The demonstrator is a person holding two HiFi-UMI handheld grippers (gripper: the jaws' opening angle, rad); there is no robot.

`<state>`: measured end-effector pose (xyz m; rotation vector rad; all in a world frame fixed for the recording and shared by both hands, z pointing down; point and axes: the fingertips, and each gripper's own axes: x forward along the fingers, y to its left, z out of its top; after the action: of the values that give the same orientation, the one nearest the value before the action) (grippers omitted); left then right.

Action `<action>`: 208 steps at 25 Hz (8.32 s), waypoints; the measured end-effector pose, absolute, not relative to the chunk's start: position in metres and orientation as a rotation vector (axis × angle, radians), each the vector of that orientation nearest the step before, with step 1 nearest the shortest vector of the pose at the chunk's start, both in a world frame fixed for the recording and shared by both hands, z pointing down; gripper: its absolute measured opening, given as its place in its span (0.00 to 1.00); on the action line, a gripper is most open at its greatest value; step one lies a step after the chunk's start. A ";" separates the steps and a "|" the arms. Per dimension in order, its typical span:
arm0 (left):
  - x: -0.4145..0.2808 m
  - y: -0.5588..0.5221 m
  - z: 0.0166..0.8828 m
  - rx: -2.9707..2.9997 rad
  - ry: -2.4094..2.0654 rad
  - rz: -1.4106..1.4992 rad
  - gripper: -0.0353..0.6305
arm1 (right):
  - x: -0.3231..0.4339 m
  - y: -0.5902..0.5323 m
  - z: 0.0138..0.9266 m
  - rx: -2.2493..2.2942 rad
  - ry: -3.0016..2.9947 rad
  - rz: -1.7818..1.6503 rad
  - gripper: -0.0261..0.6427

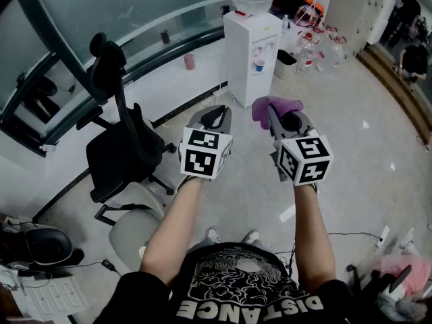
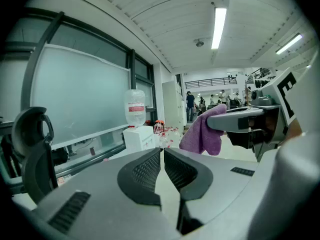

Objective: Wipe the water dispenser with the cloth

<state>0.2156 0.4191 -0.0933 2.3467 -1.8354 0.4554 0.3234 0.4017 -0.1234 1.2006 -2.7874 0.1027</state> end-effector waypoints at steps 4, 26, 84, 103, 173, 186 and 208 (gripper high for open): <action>0.233 0.417 -0.089 2.324 -1.847 0.468 0.12 | 0.345 0.397 -0.120 1.192 -2.796 0.124 0.11; 0.221 0.298 -0.061 2.241 -1.917 0.480 0.12 | 0.339 0.276 -0.080 1.104 -2.809 0.172 0.11; -0.064 -0.217 -0.028 2.178 -1.858 0.551 0.12 | 0.021 -0.254 -0.054 1.018 -2.789 0.311 0.11; -0.110 -0.297 0.043 2.228 -1.793 0.492 0.12 | -0.021 -0.374 0.034 1.290 -2.781 0.715 0.11; -0.102 -0.294 0.472 2.366 -1.720 0.387 0.11 | -0.025 -0.381 0.659 1.388 -2.501 0.930 0.11; -0.099 -0.305 0.436 2.404 -1.732 0.355 0.11 | -0.034 -0.365 0.524 1.314 -2.764 0.871 0.11; -0.054 -0.311 0.289 2.620 -1.700 0.182 0.11 | 0.001 -0.332 0.152 1.428 -3.164 0.205 0.11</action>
<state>-0.0542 -0.3111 0.2886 2.6203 -1.6999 0.1819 0.0006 -0.3323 0.1519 1.4280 -3.1644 0.2050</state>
